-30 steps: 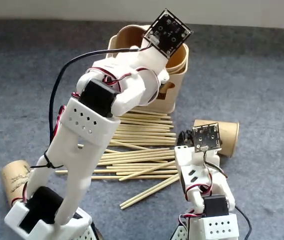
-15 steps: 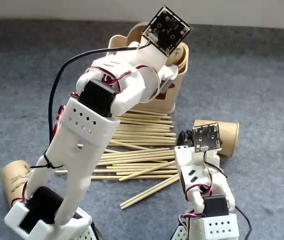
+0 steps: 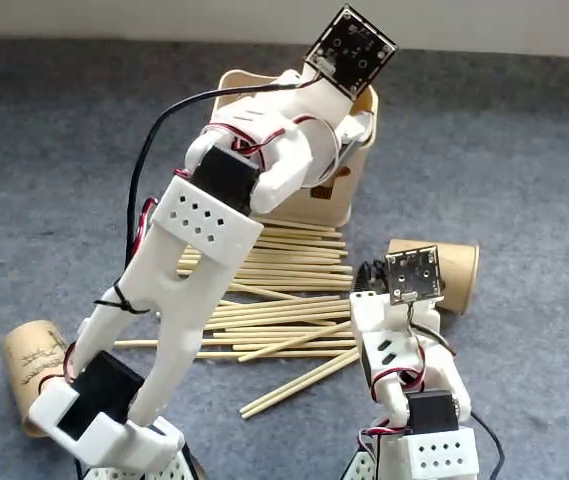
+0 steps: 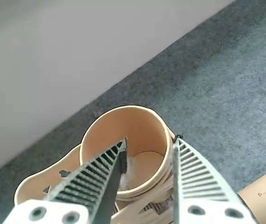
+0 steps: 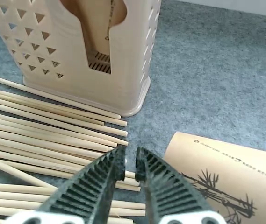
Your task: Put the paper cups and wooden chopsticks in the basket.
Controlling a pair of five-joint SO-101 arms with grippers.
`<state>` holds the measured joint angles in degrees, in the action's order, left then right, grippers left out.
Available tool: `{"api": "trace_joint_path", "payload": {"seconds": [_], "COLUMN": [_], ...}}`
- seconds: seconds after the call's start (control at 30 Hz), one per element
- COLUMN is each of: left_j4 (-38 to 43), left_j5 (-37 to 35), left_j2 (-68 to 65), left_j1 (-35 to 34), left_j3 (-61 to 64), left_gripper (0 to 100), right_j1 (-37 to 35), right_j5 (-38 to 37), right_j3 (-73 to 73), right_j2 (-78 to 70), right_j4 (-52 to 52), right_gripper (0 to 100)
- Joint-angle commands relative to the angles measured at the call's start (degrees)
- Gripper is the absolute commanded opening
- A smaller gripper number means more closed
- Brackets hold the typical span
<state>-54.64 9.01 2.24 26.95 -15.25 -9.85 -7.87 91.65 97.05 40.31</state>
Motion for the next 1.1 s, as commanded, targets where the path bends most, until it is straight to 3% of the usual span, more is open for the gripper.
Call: {"api": "trace_joint_path", "payload": {"seconds": [0.0,0.2,0.4,0.87,1.07], "left_j4": [-2.37,-13.19,-22.15,-35.52,-40.09], "left_j5": [-0.53,-0.44,-0.44,-0.44,-0.44], "left_j2": [2.51,9.71,16.13,18.07,18.07], "left_j1": [-0.4,-0.84,-6.55,-19.56,-22.37], "left_j3": [-2.68,-2.24,-2.24,-2.15,-2.15], "left_gripper": [17,17,17,17,17], "right_j1": [0.31,0.57,1.63,3.91,4.35], "right_j5": [-0.7,-0.7,-2.29,-3.87,-3.87], "right_j3": [-0.48,-0.75,-0.92,-27.12,-36.44], "right_j2": [0.92,0.92,0.48,-0.04,-12.0], "right_j4": [-1.54,-1.27,-0.57,22.9,29.23], "right_gripper": [5.2,5.2,5.2,5.2,5.2]}}
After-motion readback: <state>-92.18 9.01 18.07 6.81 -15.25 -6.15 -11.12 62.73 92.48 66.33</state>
